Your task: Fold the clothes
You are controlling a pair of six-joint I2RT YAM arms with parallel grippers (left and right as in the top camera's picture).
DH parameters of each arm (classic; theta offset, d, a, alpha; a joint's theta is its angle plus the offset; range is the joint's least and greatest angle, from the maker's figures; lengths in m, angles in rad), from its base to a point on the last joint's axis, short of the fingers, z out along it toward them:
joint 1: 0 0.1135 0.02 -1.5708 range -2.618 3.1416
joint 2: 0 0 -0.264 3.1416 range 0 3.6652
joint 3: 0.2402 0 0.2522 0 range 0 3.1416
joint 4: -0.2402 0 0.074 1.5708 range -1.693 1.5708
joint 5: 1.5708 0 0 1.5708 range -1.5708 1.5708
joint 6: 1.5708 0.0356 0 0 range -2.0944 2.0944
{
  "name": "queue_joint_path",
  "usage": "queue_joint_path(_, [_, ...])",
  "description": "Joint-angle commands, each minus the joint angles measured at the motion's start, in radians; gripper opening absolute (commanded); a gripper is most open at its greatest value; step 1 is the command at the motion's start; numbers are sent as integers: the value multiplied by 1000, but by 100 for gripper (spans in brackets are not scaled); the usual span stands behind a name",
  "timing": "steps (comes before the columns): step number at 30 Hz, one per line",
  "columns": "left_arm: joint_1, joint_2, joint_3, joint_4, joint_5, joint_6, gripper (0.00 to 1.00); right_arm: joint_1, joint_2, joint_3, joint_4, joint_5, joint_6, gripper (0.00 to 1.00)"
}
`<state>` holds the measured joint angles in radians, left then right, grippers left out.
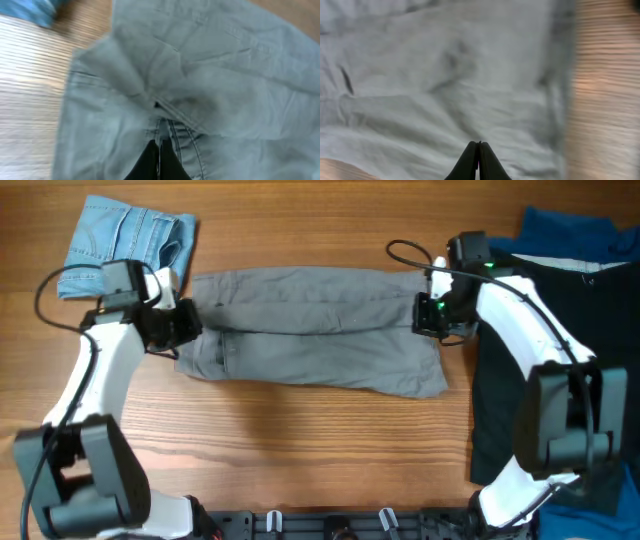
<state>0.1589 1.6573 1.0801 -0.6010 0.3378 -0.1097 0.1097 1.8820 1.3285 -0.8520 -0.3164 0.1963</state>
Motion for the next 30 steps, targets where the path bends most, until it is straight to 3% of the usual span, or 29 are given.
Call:
queue_joint_path(1, [-26,109,3,33,-19,1,4,62,95,-15,80,-100,31,4])
queue_joint_path(4, [-42,175,3,76,-5,-10,4,131,187,-15,201,-95,105,4])
queue_joint_path(6, [-46,191,3,204,-1,-34,4,146,220,-15,367,-96,160,4])
queue_joint_path(8, [-43,187,11,459,18,-188,4,135,209,-7,673,-96,182,5])
queue_joint_path(10, [-24,182,63,630,87,-320,6,99,160,35,760,-94,218,6])
queue_joint_path(11, [-14,180,96,636,120,-325,7,76,120,51,743,-85,219,7])
queue_joint_path(14, [23,173,228,380,175,-238,19,8,2,53,544,-65,141,13])
queue_joint_path(17, [25,173,248,50,168,-26,40,-39,-62,53,194,56,46,37])
queue_joint_path(18, [24,174,248,-50,135,21,46,-50,-61,52,96,82,41,57])
queue_joint_path(19, [21,174,248,-125,80,45,52,-53,-51,46,33,89,23,62])
queue_joint_path(21, [20,174,247,-223,-44,58,62,-53,-33,5,-20,101,-13,69])
queue_joint_path(22, [20,174,246,-270,-117,58,72,-53,-20,-27,-25,123,-11,75])
queue_joint_path(23, [23,174,246,-300,-174,58,75,-53,-6,-61,-16,130,-10,77])
queue_joint_path(24, [25,174,246,-320,-209,59,78,-54,2,-82,0,110,-13,77])
queue_joint_path(25, [24,174,246,-322,-208,70,81,-54,3,-94,26,106,-26,70])
queue_joint_path(26, [24,174,246,-316,-203,71,77,-54,3,-92,55,71,-52,40])
queue_joint_path(28, [24,174,246,-301,-130,73,31,-55,-10,-87,136,-63,-66,9])
queue_joint_path(29, [23,174,246,-297,-74,73,13,-53,-10,-87,184,-169,-64,4])
queue_joint_path(30, [21,174,246,-298,-68,73,6,-48,-7,-87,208,-233,-62,4])
